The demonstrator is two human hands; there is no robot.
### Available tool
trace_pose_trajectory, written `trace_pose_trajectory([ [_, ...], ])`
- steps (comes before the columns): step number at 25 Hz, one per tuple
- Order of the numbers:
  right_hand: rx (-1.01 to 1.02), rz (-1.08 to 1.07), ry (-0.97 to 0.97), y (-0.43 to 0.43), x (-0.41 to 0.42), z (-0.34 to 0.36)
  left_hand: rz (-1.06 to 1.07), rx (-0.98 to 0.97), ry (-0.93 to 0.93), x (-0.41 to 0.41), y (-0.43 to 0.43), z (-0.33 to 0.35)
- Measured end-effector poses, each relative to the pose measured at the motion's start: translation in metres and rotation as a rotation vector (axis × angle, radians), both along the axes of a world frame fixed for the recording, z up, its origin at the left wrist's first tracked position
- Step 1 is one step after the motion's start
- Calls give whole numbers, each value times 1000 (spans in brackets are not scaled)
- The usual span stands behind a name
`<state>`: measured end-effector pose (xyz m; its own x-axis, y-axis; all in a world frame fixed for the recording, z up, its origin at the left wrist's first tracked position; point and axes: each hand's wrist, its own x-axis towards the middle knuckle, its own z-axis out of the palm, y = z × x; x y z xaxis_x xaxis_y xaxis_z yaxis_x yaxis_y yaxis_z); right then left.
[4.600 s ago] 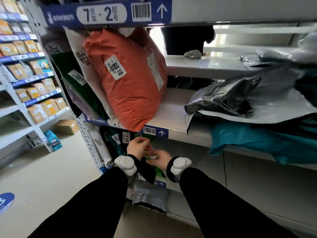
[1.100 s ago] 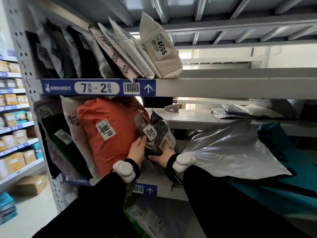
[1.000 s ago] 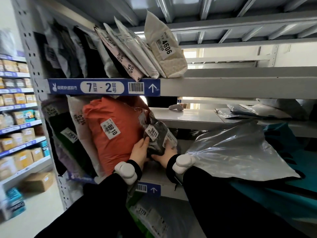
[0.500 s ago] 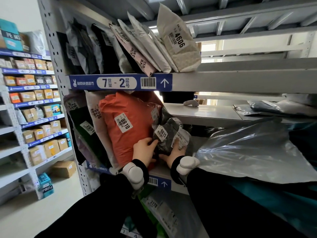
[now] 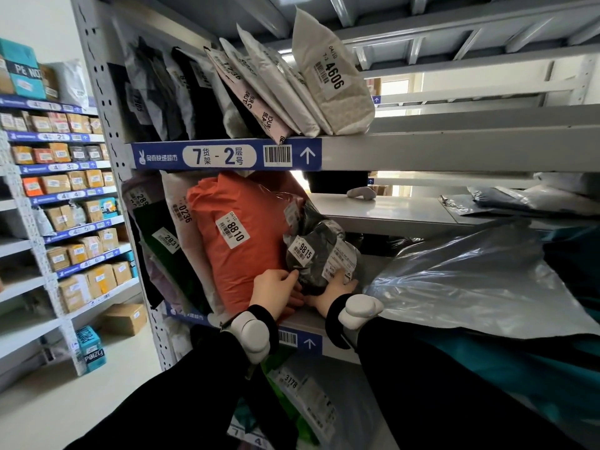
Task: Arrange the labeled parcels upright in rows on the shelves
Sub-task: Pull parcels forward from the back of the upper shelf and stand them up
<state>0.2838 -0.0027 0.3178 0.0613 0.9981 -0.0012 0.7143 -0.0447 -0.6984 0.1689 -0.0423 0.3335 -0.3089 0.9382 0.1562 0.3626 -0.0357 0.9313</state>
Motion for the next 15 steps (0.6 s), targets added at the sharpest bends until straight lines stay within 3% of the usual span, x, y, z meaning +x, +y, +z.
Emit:
trace_pose_trajectory([
  [5, -10, -13, -12, 0, 20, 5, -52, 31, 48, 20, 1, 3],
  [12, 29, 7, -70, -10, 66, 35, -116, 170, 301, 69, 8, 5],
  [15, 63, -22, -148, -24, 103, 58, -213, 230, 261, 100, 7, 10],
])
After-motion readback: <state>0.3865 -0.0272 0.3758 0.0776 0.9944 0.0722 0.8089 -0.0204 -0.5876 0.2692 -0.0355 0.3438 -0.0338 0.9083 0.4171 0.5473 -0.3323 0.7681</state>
